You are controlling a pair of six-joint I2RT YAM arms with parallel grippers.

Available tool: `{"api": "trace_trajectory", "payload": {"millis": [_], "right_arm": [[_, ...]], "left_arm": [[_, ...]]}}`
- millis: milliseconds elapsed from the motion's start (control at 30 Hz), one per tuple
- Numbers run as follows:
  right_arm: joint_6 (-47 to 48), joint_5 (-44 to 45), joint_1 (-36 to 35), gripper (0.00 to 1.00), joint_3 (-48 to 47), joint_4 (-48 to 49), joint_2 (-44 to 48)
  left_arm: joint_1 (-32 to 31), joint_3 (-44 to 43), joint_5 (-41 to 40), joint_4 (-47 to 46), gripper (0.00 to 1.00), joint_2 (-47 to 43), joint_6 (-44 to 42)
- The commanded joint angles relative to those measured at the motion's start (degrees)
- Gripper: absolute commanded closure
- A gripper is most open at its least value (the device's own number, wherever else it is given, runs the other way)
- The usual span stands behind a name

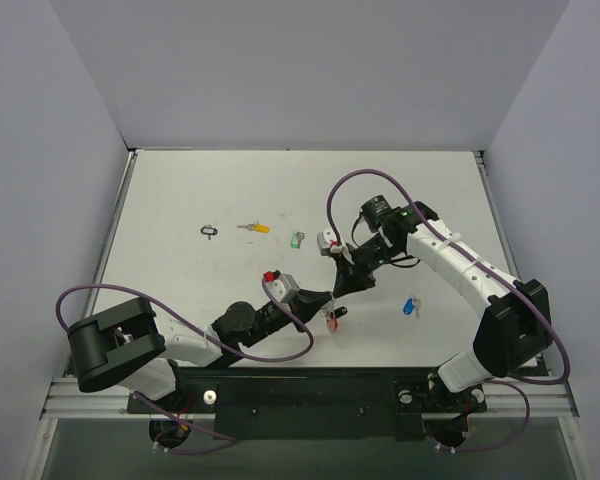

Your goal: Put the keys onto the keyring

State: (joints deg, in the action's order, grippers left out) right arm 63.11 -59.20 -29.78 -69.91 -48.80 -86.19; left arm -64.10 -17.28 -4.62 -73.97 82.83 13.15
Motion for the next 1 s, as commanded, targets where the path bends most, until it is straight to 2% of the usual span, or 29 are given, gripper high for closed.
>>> {"api": "trace_trajectory", "payload": {"millis": [0, 633, 800, 967], "right_arm": [[1.1, -2.0, -0.7, 1.00, -1.6, -5.2, 0.1], [13.5, -2.0, -0.4, 1.00, -3.2, -15.7, -0.1], [14.0, -2.5, -0.4, 0.89, -3.0, -16.0, -0.9], [14.0, -3.2, -0.4, 0.86, -2.8, -15.8, -1.3]], "left_arm": [[0.0, -0.5, -0.2, -15.5, 1.00, 0.2, 0.6], [0.0, -1.2, 0.8, -14.7, 1.00, 0.7, 1.4], [0.0, -0.9, 0.1, -15.0, 1.00, 0.4, 1.4], [0.0, -1.0, 0.0, -15.1, 1.00, 0.4, 1.4]]}}
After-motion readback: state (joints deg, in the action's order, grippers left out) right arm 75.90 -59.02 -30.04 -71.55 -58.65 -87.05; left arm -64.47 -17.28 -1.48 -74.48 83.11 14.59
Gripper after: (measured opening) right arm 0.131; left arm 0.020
